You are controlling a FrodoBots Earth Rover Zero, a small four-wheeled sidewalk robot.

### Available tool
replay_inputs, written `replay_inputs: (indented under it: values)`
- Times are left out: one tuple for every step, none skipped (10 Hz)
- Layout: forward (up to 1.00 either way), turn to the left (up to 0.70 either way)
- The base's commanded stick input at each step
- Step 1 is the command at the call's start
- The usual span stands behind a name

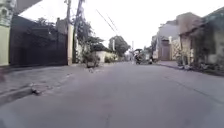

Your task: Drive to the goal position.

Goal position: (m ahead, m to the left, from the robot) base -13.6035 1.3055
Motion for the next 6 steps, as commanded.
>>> replay_inputs:
  values:
    - [1.00,0.04]
    - [1.00,0.04]
    - [1.00,0.04]
    - [1.00,0.04]
    - [1.00,0.04]
    - [1.00,-0.18]
